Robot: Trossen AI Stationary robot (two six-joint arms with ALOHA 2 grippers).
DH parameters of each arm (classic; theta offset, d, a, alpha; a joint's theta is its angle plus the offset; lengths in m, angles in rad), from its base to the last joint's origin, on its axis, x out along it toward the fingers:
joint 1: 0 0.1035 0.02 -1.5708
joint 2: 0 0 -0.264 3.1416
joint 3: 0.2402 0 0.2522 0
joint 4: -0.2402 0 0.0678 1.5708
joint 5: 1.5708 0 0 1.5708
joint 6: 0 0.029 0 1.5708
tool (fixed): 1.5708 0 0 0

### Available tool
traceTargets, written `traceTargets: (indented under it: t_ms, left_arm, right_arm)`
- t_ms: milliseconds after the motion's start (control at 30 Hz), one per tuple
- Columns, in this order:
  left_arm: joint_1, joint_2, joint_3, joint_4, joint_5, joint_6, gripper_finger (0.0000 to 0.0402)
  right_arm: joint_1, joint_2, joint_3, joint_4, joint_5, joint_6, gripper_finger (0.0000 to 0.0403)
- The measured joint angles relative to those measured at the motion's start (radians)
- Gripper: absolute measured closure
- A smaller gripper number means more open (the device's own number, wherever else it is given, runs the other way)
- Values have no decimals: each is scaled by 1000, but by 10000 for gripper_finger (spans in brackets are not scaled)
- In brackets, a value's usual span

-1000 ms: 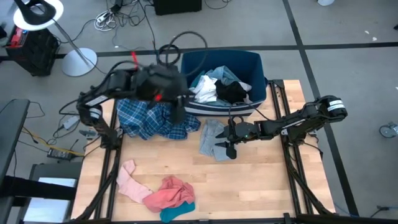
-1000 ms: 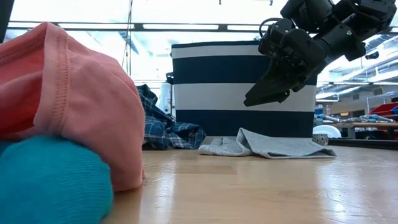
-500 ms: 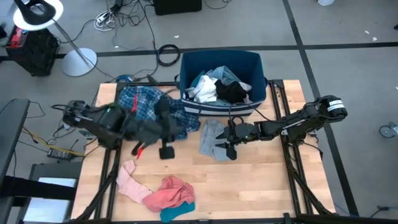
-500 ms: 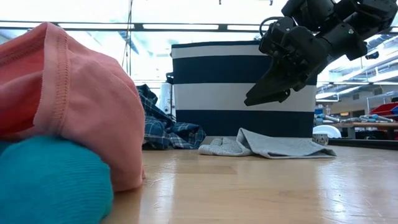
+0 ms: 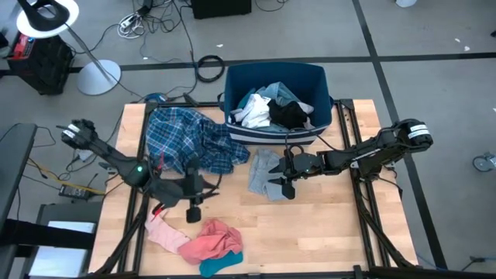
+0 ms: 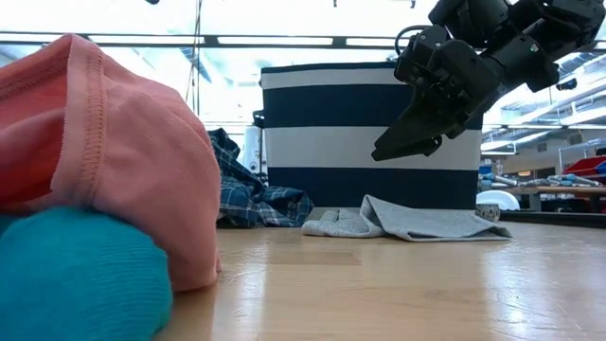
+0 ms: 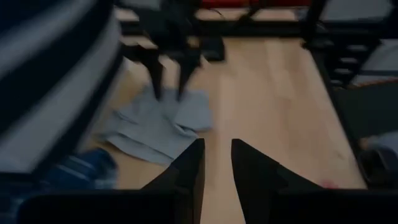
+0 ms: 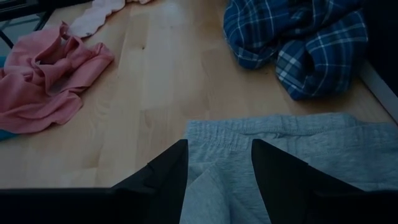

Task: Sort clothes
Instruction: Put the pink underwear into the blue bin

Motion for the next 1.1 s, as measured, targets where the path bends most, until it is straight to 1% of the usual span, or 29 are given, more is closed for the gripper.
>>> traceTargets:
  t_ms: [133, 200, 400, 567, 700, 833, 967, 1100]
  left_arm:
    - [-31, -8, -127, 104, 55, -65, 319]
    - [-44, -7, -178, 156, 74, -73, 319]
    - [-80, -7, -322, 284, 107, -176, 319]
    - [-114, -6, -412, 321, 120, -307, 319]
    - [-137, -4, -440, 331, 118, -397, 319]
    - [-155, 22, -450, 356, 115, -438, 319]
    - [-173, 69, -450, 372, 112, -479, 319]
    - [-188, 119, -450, 421, 109, -513, 319]
  right_arm:
    - [0, 0, 0, 0, 0, 2, 224]
    - [0, 0, 0, 0, 0, 2, 224]
    - [0, 0, 0, 0, 0, 4, 224]
    - [0, 0, 0, -1, 0, 4, 224]
    - [0, 0, 0, -1, 0, 5, 224]
    - [0, 0, 0, -1, 1, 5, 224]
    - [0, 0, 0, -1, 1, 5, 224]
    - [0, 0, 0, -1, 1, 5, 224]
